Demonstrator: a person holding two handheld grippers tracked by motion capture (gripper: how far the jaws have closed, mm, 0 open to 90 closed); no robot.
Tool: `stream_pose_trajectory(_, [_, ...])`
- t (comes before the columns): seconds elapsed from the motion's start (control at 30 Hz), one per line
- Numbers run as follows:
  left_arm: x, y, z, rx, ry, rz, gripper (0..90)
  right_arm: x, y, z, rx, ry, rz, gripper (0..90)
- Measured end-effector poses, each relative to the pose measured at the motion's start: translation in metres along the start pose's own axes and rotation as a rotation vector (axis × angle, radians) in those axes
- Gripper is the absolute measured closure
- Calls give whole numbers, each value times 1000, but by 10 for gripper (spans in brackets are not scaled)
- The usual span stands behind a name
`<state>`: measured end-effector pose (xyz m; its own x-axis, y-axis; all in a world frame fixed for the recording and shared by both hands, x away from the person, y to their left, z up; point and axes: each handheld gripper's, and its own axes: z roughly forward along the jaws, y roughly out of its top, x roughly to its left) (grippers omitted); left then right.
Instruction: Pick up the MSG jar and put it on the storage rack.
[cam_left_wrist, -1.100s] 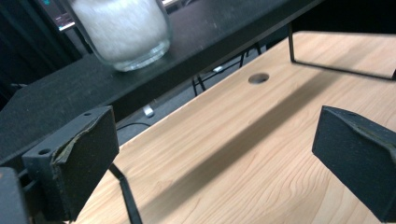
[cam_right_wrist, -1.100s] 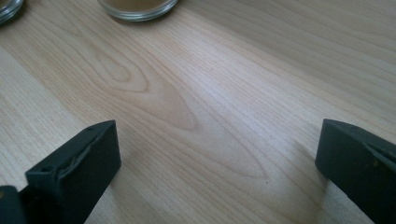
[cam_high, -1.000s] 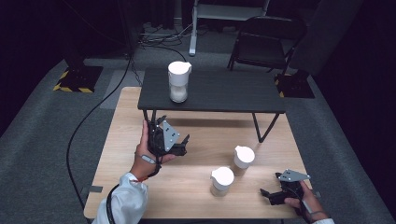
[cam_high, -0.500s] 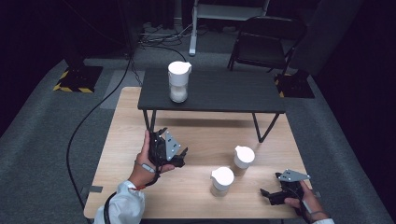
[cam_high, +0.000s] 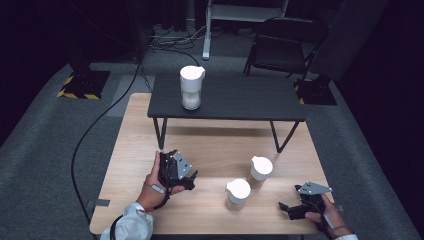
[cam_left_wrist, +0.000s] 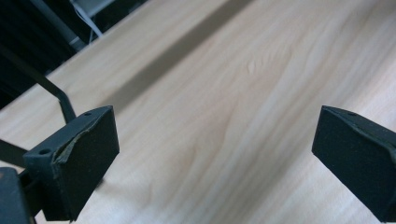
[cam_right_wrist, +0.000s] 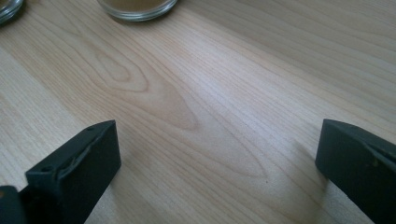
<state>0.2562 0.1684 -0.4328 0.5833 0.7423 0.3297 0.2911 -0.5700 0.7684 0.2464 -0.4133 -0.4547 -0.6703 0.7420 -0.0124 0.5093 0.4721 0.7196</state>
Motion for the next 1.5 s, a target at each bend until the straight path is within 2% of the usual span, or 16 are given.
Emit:
stream_pose_trajectory(0.17, [2, -8, 3, 37, -27, -29, 5, 0, 0, 0, 0, 0, 0, 0])
stream_pose_trajectory(0.43, [1, -18, 5, 95, -45, -28, 7, 0, 0, 0, 0, 0, 0, 0])
stream_pose_trajectory(0.5, [0, -19, 5, 119, -53, -17, 7, 0, 0, 0, 0, 0, 0, 0])
stream_pose_trajectory(0.63, [1, -22, 4, 133, -67, -21, 7, 0, 0, 0, 0, -1, 0, 0])
stream_pose_trajectory(0.7, [2, -24, 3, 139, -76, -32, 7, 0, 0, 0, 0, -1, 0, 0])
stream_pose_trajectory(0.8, [8, -28, 2, 145, -105, -74, 8, 0, 0, 0, 0, -1, 0, 0])
stream_pose_trajectory(0.97, [17, -35, -2, 151, -131, -125, 8, 0, 0, 0, 0, -1, 1, 0])
stream_pose_trajectory(1.07, [30, -39, -2, 166, -171, -186, 8, 0, 0, 0, 0, -1, 1, 0])
stream_pose_trajectory(1.23, [45, -45, -1, 184, -213, -252, 2, 0, -1, -1, 0, 0, -1, 0])
stream_pose_trajectory(1.3, [49, -47, -1, 188, -220, -259, 0, 0, -1, -1, 0, 1, -3, 0])
stream_pose_trajectory(1.37, [54, -49, -2, 185, -234, -248, 0, 0, -1, -1, 0, 2, -3, 0])
stream_pose_trajectory(1.5, [56, -51, -2, 186, -231, -250, 0, 0, -1, -1, 0, 3, -3, 0])
